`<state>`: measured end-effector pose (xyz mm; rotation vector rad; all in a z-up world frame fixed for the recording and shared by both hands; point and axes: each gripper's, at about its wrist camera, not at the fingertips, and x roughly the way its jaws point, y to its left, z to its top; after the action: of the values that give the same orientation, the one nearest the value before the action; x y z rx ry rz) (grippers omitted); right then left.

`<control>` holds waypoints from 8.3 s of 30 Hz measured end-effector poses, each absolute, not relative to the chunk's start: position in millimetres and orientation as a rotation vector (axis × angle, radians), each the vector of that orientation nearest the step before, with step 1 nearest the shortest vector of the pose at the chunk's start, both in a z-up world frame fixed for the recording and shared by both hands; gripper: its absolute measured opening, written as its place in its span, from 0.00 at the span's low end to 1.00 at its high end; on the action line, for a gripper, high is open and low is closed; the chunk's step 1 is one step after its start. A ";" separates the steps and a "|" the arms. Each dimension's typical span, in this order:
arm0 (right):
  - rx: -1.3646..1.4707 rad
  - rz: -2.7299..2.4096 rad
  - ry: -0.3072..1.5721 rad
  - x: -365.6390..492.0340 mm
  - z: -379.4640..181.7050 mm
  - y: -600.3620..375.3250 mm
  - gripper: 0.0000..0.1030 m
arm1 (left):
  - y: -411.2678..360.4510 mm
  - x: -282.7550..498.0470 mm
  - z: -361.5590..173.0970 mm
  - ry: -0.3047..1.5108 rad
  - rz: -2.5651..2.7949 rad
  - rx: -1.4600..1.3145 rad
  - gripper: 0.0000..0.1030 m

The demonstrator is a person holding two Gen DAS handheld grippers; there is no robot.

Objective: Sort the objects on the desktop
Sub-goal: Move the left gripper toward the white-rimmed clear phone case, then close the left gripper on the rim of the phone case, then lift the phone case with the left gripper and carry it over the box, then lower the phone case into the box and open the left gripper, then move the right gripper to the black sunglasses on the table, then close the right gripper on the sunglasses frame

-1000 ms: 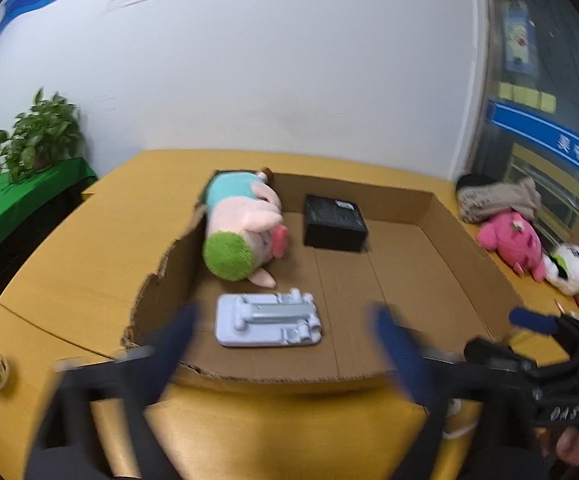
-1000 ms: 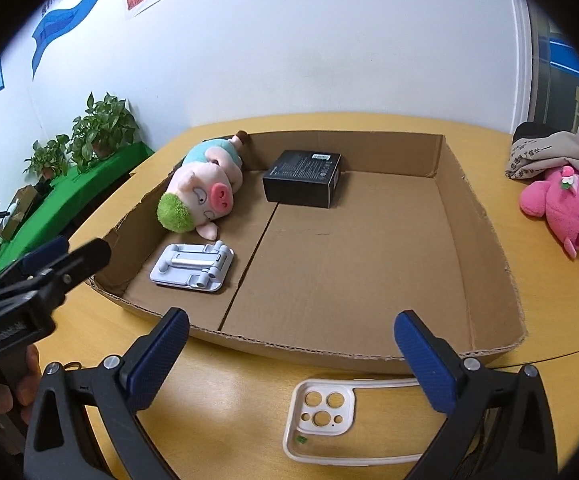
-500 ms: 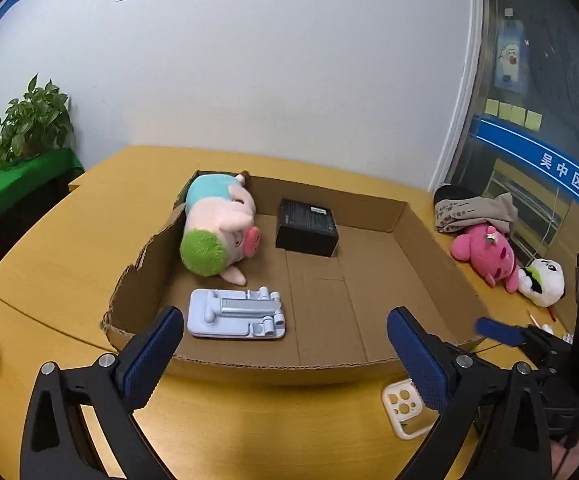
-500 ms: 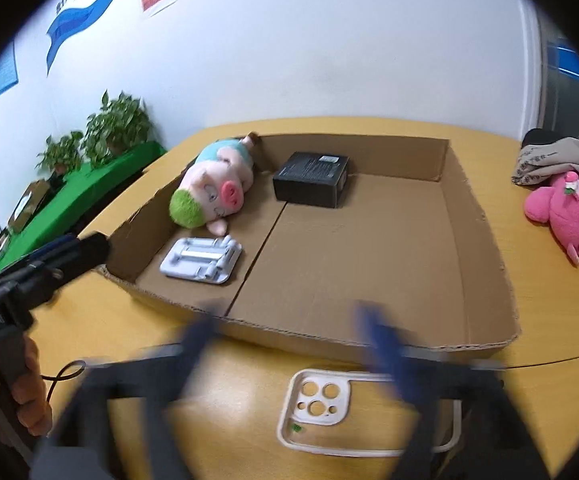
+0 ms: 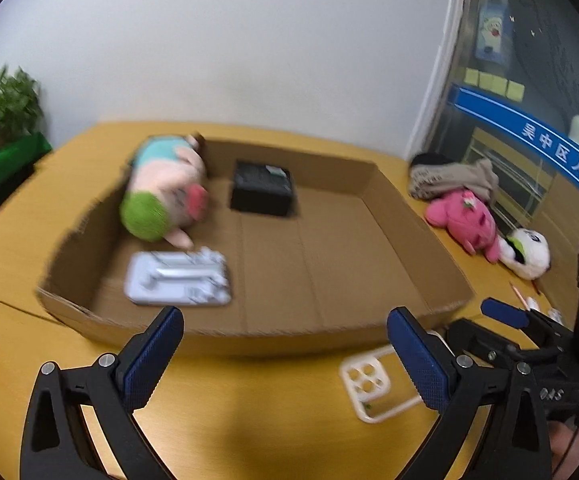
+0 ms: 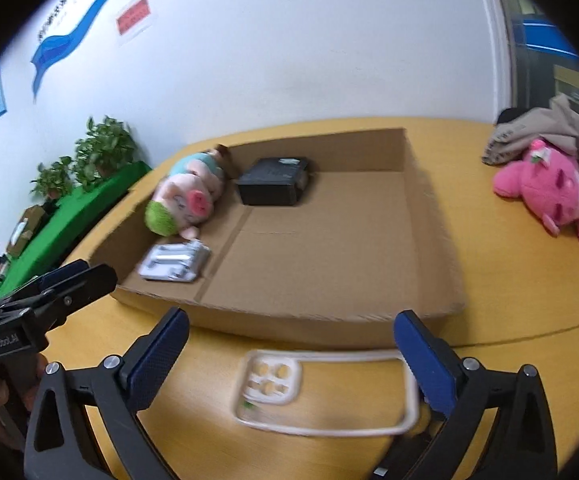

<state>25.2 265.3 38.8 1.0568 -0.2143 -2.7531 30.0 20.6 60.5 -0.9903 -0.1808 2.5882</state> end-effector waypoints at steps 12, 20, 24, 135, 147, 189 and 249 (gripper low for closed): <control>1.185 -2.802 -0.293 33.2 19.7 320.3 0.99 | 69.6 14.4 -6.2 -0.108 2.345 -1.259 0.67; 1.214 -2.742 -0.216 28.9 12.4 296.4 0.99 | 97.6 18.3 -25.8 -0.010 2.290 -1.305 0.40; 1.232 -2.709 -0.198 28.1 5.8 287.5 0.99 | 92.1 13.3 -28.0 0.024 2.336 -1.320 0.11; 1.311 -2.468 -0.300 -159.5 42.0 247.1 0.89 | 11.3 -166.6 86.3 0.094 2.630 -1.234 0.96; 1.090 -2.705 -0.274 -64.2 61.8 245.0 0.99 | -25.1 -17.4 137.0 0.099 2.991 -0.654 1.00; 1.109 -2.788 0.021 46.5 63.6 254.3 0.99 | -15.9 42.9 79.4 -0.059 2.764 -0.888 1.00; 1.345 -2.288 -0.779 50.2 -43.8 322.9 0.15 | 127.2 56.2 -22.8 -0.213 1.899 -1.295 0.08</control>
<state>50.2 322.9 -43.8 1.3453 -0.7791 -2.2880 56.2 127.2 -22.8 -1.2947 -0.2133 1.8986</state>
